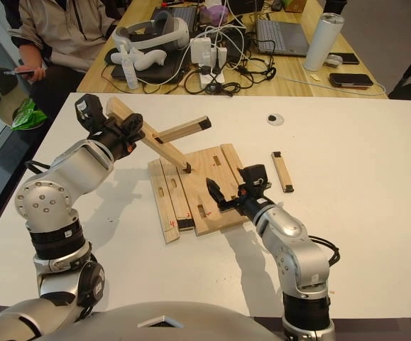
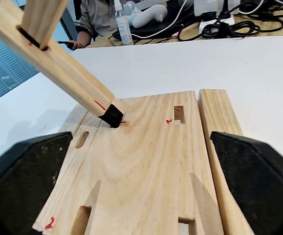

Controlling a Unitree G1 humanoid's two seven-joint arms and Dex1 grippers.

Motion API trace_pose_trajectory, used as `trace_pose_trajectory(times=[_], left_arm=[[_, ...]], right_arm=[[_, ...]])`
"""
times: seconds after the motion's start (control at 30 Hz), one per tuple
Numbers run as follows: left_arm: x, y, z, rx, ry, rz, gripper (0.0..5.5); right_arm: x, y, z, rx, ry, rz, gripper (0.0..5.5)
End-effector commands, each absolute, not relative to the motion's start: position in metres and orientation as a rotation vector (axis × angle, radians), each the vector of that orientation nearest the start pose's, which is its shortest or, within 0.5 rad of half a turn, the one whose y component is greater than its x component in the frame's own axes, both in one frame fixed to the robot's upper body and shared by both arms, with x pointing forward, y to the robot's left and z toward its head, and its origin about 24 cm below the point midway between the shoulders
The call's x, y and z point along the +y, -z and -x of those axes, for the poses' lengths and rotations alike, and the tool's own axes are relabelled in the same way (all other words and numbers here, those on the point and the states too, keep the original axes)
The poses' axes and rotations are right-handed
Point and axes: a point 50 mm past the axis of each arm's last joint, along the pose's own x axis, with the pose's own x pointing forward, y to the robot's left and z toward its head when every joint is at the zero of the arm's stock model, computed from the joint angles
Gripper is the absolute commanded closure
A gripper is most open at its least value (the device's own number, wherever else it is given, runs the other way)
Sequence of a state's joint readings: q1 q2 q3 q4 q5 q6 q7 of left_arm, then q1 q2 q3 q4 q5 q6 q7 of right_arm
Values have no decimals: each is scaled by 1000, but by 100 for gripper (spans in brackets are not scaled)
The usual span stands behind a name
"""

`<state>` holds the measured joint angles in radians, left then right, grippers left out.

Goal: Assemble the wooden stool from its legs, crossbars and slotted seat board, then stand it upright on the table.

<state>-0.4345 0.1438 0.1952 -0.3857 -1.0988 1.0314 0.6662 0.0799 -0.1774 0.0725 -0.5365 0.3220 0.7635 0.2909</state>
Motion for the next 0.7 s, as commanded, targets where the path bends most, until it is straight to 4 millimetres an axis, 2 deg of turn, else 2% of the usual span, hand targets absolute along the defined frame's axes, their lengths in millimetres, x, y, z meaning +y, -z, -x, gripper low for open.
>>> trace_pose_trajectory(times=[0.03,0.27,0.5,0.7], left_arm=[[139,-137,-275,486,17,378,448],[132,-140,-276,534,-7,339,448],[124,-143,-281,566,-39,346,448],[125,-137,-281,646,-115,426,448]], right_arm=[[-121,-75,-208,295,-590,38,10],[-107,-63,-195,315,-789,280,10],[-105,-57,-199,313,-797,386,10],[-100,-55,-207,283,-815,485,10]])
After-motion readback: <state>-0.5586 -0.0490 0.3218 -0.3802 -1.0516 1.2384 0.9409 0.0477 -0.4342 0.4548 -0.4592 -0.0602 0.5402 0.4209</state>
